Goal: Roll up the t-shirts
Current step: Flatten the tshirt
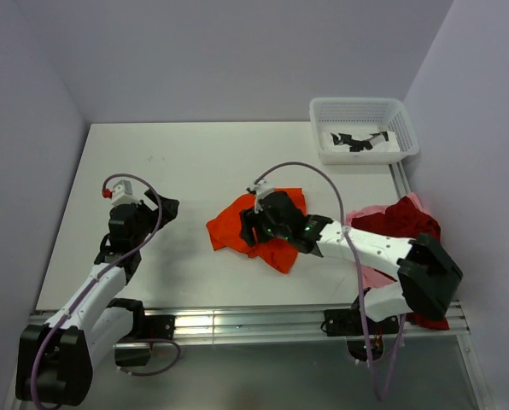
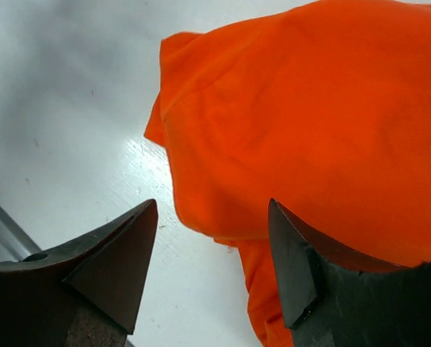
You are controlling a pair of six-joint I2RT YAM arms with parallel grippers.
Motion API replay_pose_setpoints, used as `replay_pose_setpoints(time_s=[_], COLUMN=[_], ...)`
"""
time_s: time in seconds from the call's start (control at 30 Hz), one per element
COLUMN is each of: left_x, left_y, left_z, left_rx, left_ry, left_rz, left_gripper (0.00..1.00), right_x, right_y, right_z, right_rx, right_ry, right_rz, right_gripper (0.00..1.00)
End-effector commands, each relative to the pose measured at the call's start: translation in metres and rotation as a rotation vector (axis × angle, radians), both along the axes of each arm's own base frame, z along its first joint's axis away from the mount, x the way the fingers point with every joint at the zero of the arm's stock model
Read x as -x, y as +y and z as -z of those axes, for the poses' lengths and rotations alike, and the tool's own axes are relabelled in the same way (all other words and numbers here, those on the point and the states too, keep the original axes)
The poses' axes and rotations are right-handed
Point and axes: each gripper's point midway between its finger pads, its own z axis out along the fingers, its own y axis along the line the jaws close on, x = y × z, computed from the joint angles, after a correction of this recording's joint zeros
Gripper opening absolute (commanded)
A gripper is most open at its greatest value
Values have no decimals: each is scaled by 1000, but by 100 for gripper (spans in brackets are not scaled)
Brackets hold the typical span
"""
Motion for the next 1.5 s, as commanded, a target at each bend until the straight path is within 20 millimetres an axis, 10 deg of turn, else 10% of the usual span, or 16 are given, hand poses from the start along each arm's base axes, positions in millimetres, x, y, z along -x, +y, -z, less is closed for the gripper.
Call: replay_pose_setpoints(time_s=[0.0, 0.33, 0.83, 0.93, 1.07, 1.27, 1.47], left_x=[-7, 0, -3, -3, -3, -4, -4], left_y=[16, 35, 31, 31, 27, 26, 26], left_z=[-23, -26, -21, -22, -22, -22, -24], left_rx=[-2, 10, -1, -2, 5, -1, -2], left_ry=[-38, -38, -13, -17, -22, -21, -25], left_rz=[-105, -221, -195, -191, -170, -165, -163], left_gripper=[93, 93, 91, 91, 91, 90, 90], right_x=[-13, -24, -36, -34, -32, -9, 23], right_y=[27, 85, 75, 71, 68, 89, 86], right_z=[-18, -2, 39, 48, 53, -3, -112], right_rx=[73, 295, 467, 493, 502, 282, -5], right_ry=[-161, -273, -271, -262, -247, -240, -326], right_rz=[-54, -106, -106, -111, -104, -199, -255], right_gripper=[70, 81, 73, 62, 0, 0, 0])
